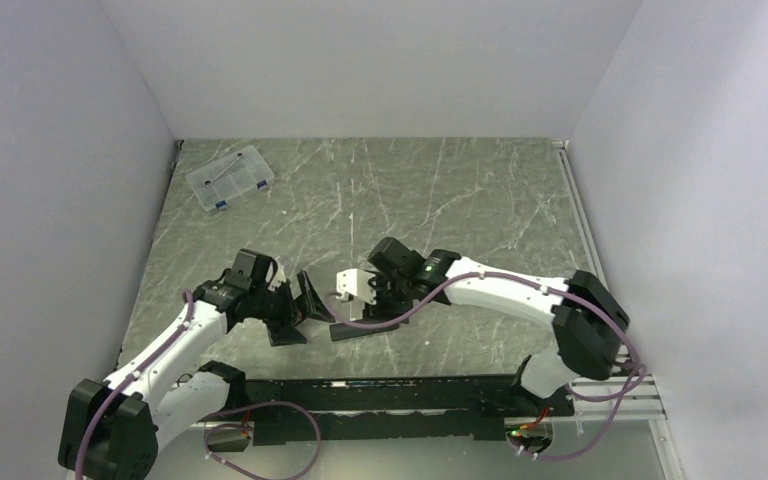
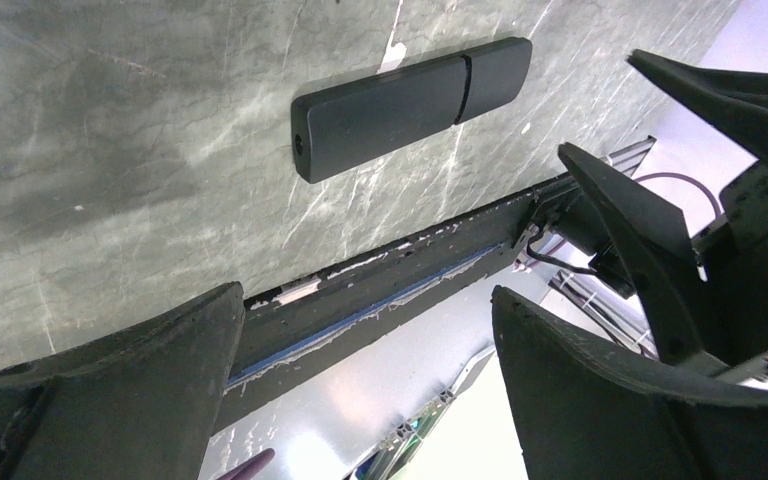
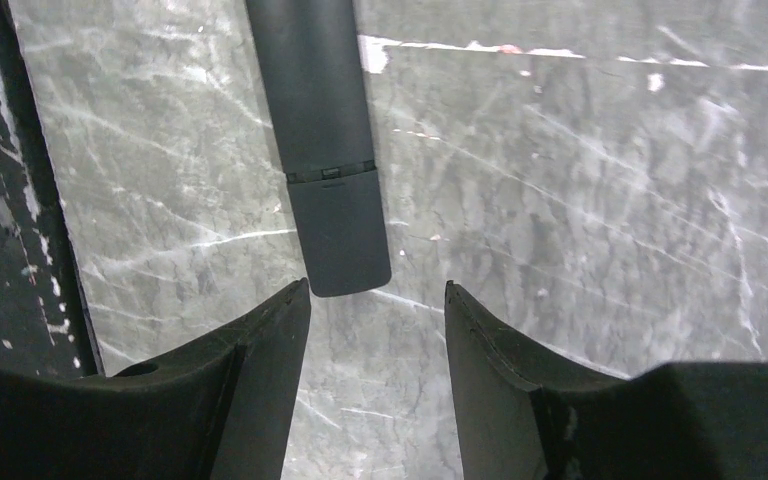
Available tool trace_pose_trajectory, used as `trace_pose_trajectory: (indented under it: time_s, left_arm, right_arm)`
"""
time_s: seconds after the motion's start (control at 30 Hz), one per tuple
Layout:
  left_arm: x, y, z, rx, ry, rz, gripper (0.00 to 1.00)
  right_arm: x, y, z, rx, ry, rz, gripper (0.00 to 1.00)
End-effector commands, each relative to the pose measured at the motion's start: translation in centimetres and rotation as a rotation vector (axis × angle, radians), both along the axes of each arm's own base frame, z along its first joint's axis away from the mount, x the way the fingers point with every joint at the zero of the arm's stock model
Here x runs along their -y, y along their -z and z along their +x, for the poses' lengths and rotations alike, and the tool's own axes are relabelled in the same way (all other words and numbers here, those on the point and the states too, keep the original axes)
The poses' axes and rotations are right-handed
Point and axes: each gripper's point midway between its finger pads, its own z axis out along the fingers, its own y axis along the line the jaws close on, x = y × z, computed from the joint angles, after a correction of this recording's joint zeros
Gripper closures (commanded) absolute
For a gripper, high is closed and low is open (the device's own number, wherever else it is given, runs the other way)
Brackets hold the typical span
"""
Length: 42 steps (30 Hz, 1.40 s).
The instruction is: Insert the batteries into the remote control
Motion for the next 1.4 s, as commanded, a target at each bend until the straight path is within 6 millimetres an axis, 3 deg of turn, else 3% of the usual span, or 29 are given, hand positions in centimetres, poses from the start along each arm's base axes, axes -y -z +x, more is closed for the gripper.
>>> trace_pose_trajectory:
  time_s: [0.0,0.23,0.5,0.6,0.83,1.03,1.37]
  left_arm:
    - [0.6,-0.4,0.7,0.046,0.037,-0.034,0.00]
    - [0.8,0.3,1.0,0.026,0.059,-0.033,0.01]
    - [1.1,1.1,1.2,0.007,0.072,-0.038,0.03]
    - [1.3,1.2,1.3,0.000,0.076,-0.042,0.06]
    - [1.4,2.0,1.7,-0.015,0.072,-0.038,0.10]
    - [1.7,2.4,2.0,-0.024,0.071,-0.031,0.13]
    - [1.9,3.3,2.0,-0.040,0.070,-0.007,0.20]
  right_arm:
    - [-0.5,-3.3,1.8,0.068,0.153,0.165,0.43]
    - [0.3,-6.0,2.9,0.067,0.360,0.319,0.41]
    - [1.3,-6.9,3.2,-0.055,0.631,0.461,0.40]
    - [1.7,-6.9,3.4,-0.122,0.773,0.509,0.34]
    - [2.6,-4.4,3.0,-0.326,0.984,0.486,0.34]
    - [1.9,-2.2,1.4,-0.512,0.987,0.479,0.35]
    - [2.0,0.2,0.5,-0.614,1.076,0.471,0.42]
